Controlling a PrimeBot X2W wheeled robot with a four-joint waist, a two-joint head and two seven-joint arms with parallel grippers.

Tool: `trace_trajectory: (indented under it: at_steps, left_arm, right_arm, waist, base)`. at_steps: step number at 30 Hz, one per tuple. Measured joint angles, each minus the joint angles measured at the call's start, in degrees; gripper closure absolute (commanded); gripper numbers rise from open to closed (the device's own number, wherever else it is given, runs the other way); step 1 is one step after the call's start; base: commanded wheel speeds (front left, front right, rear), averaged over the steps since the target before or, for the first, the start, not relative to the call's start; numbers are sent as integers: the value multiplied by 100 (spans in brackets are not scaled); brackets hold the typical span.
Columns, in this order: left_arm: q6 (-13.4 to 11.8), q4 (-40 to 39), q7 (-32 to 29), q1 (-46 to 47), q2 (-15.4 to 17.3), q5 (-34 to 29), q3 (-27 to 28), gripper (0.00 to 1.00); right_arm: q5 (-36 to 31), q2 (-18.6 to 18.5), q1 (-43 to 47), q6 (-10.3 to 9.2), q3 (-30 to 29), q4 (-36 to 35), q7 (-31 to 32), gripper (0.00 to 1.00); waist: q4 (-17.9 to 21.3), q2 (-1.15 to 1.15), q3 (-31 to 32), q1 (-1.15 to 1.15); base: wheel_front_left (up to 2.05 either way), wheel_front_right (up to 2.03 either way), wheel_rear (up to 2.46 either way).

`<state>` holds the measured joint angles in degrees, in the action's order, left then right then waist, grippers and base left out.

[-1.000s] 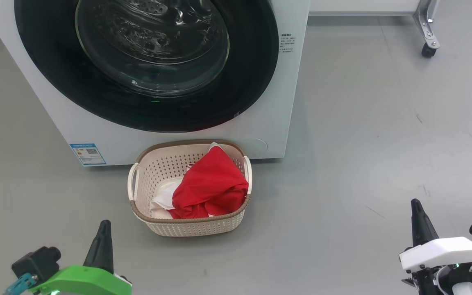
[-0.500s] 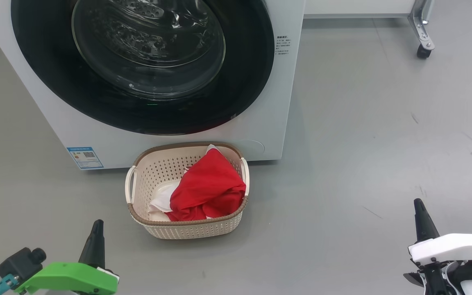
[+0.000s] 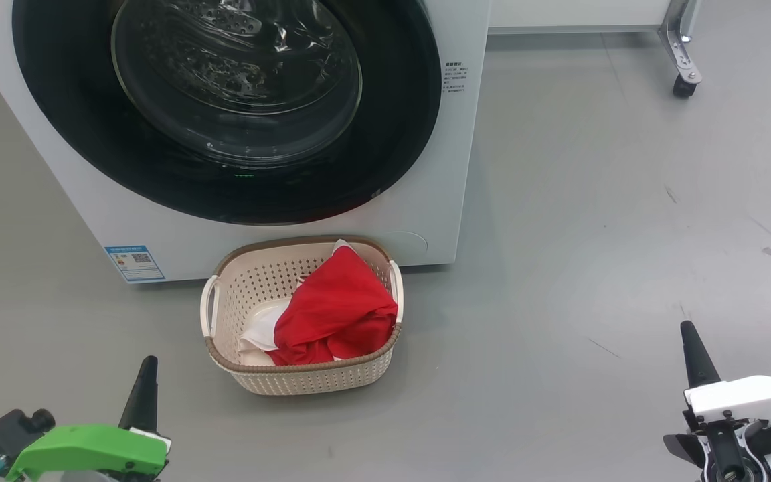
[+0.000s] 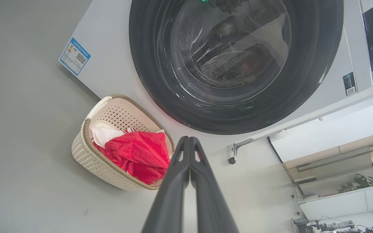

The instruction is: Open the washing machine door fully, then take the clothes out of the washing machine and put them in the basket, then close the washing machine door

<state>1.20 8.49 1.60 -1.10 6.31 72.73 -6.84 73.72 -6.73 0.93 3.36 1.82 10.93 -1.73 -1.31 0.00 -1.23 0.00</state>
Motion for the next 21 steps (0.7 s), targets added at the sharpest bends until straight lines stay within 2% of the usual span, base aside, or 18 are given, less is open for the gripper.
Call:
trace_trajectory:
  at_steps: [21]
  left_arm:
    - [320,319,-162,153,-3,1524,318,100]
  right_arm:
    - [1350,108,-215,197,-330,256,300,100]
  waist:
    - [85,0,64,0]
  base:
    - [0,0,0]
